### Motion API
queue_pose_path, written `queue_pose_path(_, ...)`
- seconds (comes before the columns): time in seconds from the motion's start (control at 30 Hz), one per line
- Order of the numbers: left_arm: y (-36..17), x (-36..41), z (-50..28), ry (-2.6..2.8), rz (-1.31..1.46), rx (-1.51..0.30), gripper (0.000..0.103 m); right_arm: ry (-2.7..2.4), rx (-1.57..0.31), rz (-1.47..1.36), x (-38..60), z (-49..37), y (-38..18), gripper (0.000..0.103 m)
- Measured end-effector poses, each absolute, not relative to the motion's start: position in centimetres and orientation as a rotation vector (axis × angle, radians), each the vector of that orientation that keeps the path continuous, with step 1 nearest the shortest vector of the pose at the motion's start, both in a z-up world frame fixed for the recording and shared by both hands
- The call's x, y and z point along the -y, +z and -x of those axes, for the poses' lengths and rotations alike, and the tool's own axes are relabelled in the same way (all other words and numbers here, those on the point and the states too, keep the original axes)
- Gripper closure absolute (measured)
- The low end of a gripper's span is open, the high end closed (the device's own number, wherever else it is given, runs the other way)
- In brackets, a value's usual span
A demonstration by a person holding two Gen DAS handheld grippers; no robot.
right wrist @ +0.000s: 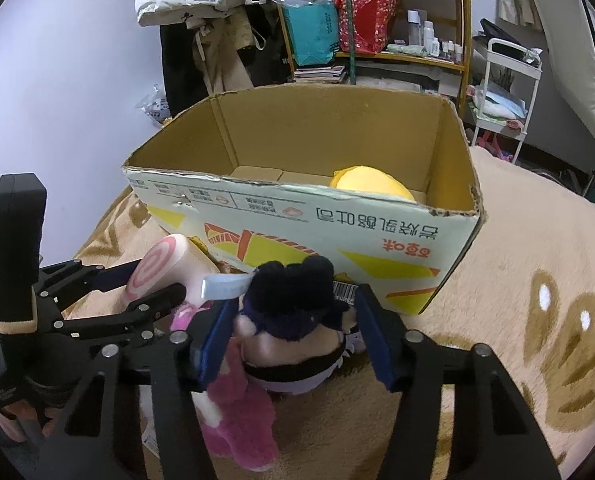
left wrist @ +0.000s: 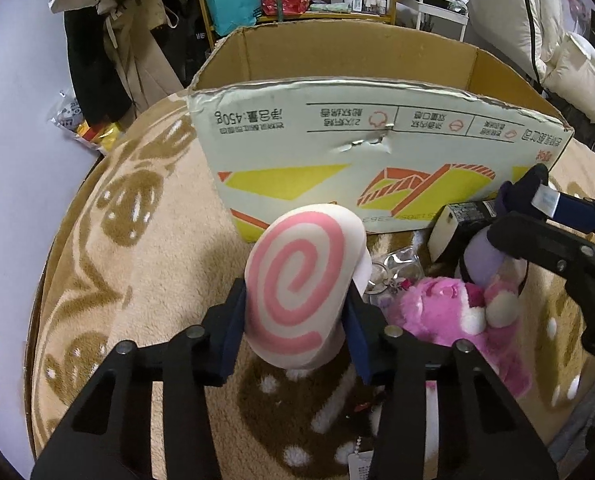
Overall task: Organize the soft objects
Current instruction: 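Grasp the pink swirl cushion with the left gripper while the right gripper grasps the purple-hatted doll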
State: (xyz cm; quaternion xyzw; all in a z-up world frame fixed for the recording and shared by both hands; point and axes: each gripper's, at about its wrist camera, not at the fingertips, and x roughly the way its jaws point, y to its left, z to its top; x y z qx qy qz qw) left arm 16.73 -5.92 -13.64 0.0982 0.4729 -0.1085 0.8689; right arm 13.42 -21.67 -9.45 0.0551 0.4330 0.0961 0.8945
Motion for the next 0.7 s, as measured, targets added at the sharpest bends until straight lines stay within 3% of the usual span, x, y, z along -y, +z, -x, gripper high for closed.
queue_pose_path(0.27,-12.9,5.2,-16.2,-0.207,-0.166,-0.985,0.067,0.196,-0.877,-0.108,21.9,-12.6,-9.1,0.053)
queue_pose_path(0.7,-10.0,4.5,-13.7,-0.175,-0.154,-0.898,0.068,0.176,-0.78,-0.102,22.0,-10.3,-6.3,0.054)
